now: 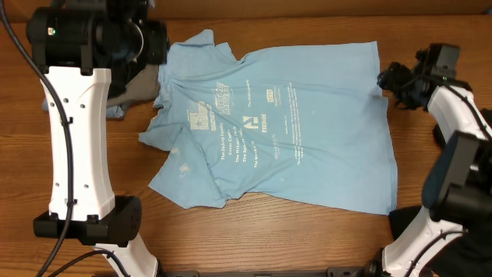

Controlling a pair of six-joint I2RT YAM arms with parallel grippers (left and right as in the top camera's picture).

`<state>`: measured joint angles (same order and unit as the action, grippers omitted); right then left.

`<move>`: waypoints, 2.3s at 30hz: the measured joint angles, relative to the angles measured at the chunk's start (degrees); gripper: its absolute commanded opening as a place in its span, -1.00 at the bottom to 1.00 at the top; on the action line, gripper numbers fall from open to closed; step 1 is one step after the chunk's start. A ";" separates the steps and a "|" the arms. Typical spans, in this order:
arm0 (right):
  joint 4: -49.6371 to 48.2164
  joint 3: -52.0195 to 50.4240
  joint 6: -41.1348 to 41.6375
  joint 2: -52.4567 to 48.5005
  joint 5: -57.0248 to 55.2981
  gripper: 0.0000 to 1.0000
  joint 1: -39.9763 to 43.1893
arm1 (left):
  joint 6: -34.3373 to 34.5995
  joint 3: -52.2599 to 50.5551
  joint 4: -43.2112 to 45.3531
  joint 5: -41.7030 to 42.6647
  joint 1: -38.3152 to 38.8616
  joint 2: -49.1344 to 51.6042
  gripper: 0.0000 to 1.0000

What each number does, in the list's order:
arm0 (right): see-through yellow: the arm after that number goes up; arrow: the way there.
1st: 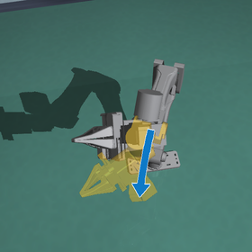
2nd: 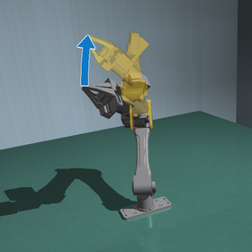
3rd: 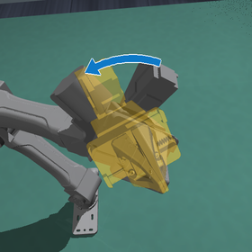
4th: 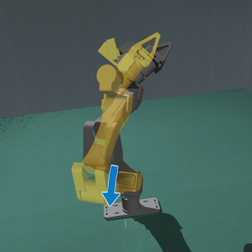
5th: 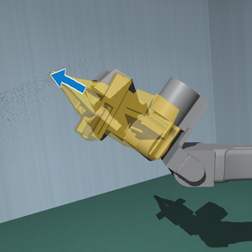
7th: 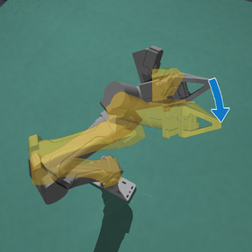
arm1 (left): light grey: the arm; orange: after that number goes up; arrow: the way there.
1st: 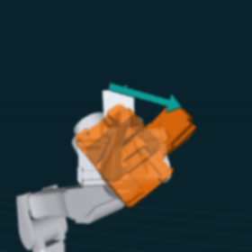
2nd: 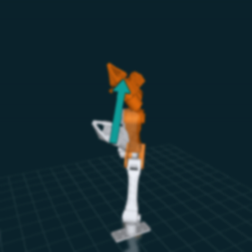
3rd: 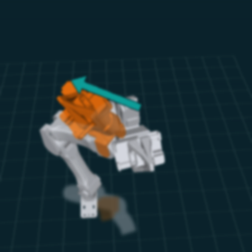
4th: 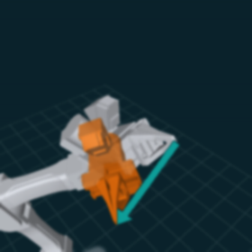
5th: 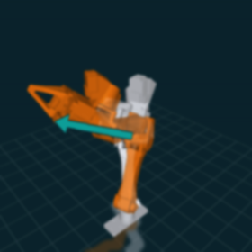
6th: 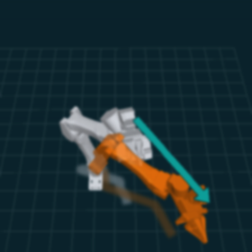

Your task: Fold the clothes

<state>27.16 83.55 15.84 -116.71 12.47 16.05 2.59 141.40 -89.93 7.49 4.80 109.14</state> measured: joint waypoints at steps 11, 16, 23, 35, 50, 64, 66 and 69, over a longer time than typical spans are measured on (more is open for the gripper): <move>-3.04 2.16 -2.27 -7.65 -0.66 0.54 -0.79 | 0.00 -0.04 -4.22 -0.04 1.25 0.50 -0.07; -3.34 2.91 -3.13 -8.76 -0.70 0.09 -3.26 | 0.00 -0.04 -4.22 0.00 1.22 0.50 -0.07; -3.74 3.23 -2.60 -9.84 -4.96 -0.92 -6.23 | 0.00 -0.04 -4.33 -0.02 1.22 0.50 -0.07; -1.77 12.15 7.37 -12.37 -5.64 -0.17 5.22 | 0.02 -0.04 -4.42 -0.02 1.25 0.50 0.03; 11.65 14.16 3.78 -3.91 2.43 0.02 8.59 | 0.22 -7.37 -2.03 -1.68 1.22 1.40 -0.38; 31.12 14.75 0.83 15.63 8.63 0.04 -1.38 | -4.98 -23.96 22.08 -3.04 5.20 21.35 -0.74; 34.45 14.67 0.57 15.61 8.85 0.03 -3.74 | -5.66 -24.06 24.74 -3.06 5.62 23.82 -0.81; 37.05 14.69 -0.48 15.61 8.92 0.04 -7.52 | -6.08 -24.06 28.39 -3.15 5.73 26.43 -0.92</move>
<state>64.20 98.24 15.35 -101.10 21.39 8.54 -3.49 117.34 -61.54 4.34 10.52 135.57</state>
